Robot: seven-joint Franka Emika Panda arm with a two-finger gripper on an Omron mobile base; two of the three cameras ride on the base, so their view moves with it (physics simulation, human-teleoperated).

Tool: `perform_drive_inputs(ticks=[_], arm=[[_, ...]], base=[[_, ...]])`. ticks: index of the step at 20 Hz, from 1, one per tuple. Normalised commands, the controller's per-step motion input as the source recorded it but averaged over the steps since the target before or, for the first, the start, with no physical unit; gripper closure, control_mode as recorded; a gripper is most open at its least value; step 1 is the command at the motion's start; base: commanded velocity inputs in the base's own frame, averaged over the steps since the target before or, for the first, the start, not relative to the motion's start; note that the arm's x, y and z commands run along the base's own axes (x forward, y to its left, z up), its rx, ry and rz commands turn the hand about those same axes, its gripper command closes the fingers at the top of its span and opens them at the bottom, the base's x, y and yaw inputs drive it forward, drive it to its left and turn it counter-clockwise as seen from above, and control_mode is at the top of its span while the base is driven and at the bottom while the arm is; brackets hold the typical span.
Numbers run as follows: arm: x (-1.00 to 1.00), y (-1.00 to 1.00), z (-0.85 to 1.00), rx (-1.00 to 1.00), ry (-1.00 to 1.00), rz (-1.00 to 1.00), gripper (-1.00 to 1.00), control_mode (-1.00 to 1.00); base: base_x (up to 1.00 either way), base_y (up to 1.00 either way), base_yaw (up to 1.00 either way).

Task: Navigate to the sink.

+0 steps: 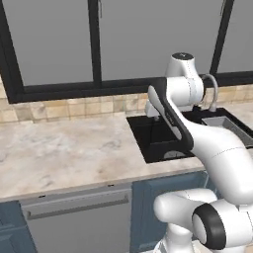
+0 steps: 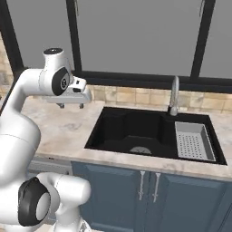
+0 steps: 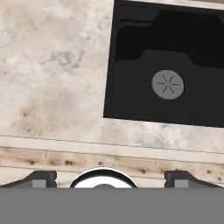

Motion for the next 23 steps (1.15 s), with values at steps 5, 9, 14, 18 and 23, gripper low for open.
perform_drive_inputs(ticks=[5, 9, 14, 18, 23], arm=[[0.00, 0.00, 0.00, 0.00, 0.00, 0.00, -1.00, 1.00], [0.00, 0.00, 0.00, 0.00, 0.00, 0.00, -1.00, 1.00], [0.00, 0.00, 0.00, 0.00, 0.00, 0.00, -1.00, 1.00], [0.00, 0.00, 0.00, 0.00, 0.00, 0.00, -1.00, 1.00], [0.00, 0.00, 0.00, 0.00, 0.00, 0.00, -1.00, 1.00]], base=[[0.00, -1.00, 0.00], [0.00, -0.89, 0.01], [0.07, 0.00, 0.00], [0.70, -0.06, 0.00], [0.61, -0.19, 0.00]])
